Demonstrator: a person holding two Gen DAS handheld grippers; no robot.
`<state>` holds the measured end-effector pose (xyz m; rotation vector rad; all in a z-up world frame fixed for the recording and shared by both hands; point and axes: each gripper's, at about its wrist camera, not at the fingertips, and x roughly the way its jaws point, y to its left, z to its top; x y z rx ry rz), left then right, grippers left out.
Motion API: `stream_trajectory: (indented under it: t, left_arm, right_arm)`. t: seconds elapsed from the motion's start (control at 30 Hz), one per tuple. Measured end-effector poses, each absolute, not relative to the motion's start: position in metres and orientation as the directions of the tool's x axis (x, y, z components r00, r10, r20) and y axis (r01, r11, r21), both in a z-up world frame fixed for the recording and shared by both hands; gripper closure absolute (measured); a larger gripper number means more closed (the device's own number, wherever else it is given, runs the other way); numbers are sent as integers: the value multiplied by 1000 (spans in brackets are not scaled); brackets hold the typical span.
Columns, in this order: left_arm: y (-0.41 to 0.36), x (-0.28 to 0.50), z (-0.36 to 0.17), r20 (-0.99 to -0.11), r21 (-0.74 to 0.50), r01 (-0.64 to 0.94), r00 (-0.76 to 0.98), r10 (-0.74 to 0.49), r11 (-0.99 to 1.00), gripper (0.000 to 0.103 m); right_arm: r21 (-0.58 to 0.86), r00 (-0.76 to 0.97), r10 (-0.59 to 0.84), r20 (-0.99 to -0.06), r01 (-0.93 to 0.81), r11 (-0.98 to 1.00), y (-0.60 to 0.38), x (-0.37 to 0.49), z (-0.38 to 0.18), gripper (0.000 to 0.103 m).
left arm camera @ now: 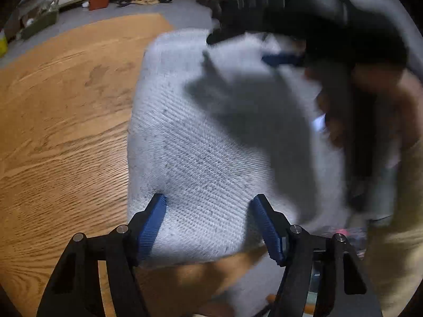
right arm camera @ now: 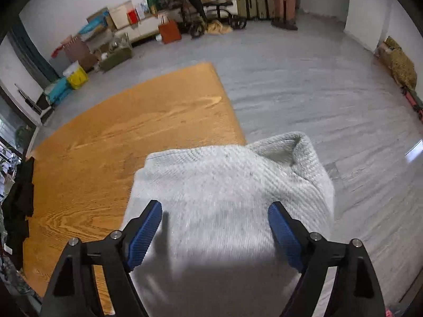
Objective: Fold clothes
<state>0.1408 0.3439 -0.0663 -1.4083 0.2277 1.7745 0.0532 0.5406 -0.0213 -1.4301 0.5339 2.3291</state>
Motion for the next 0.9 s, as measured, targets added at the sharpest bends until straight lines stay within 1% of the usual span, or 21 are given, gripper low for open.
stream_trajectory:
  t: [0.07,0.13,0.17,0.2,0.27,0.3,0.37,0.43,0.5,0.6,0.67,0.8,0.9]
  left_arm:
    - [347,141,-67,-881,-324,-704,-18,472,-632,33]
    - [345,137,-64,-879,-347,-694,7,476,-631,31]
    - [343,134,-62,-877,-363,-686,23,480,-631,31]
    - [339,133,-60,-871,-377,-679,30,490,-630,30]
    - [325,136,-50,-856,-396,-668,19,517,-630,30]
    - [319,139,-43,-854,-380,-674,-7,520,-633,30]
    - [308,148,-28,-857,-315,-699,-81,508,-642,30]
    - [299,156,-16,-848,-266,-714,-146,509,-648,29]
    - [294,162,-6,-824,-257,-721,-184,535,-643,28]
    - [286,175,9,-776,-257,-730,-235,586,-633,26]
    - [291,190,17,-743,-248,-743,-266,614,-622,26]
    - [279,219,33,-709,-244,-764,-280,647,-598,25]
    - [274,223,28,-704,-234,-760,-298,645,-607,24]
  right_arm:
    - [66,-376,134,-917,-475,-878,534,37,-27,9]
    - [-51,-300,205,-932,-451,-891,522,23,-35,5]
    - [-85,-284,228,-931,-438,-895,518,18,-37,5]
    - [-88,-290,231,-929,-433,-897,517,24,-32,5]
    - [-16,-363,197,-911,-444,-896,522,43,-10,14]
    - [25,-411,185,-893,-456,-890,523,58,3,17]
    - [43,-493,238,-837,-492,-870,523,94,29,14]
    - [-11,-534,370,-761,-559,-829,514,143,54,8]
    - [-35,-547,462,-698,-619,-785,500,192,63,7]
    - [-14,-563,546,-621,-688,-725,470,273,64,6]
    - [11,-573,560,-598,-704,-710,450,313,58,6]
    - [11,-586,538,-606,-683,-731,420,339,27,6]
    - [14,-603,508,-615,-653,-757,404,341,7,6]
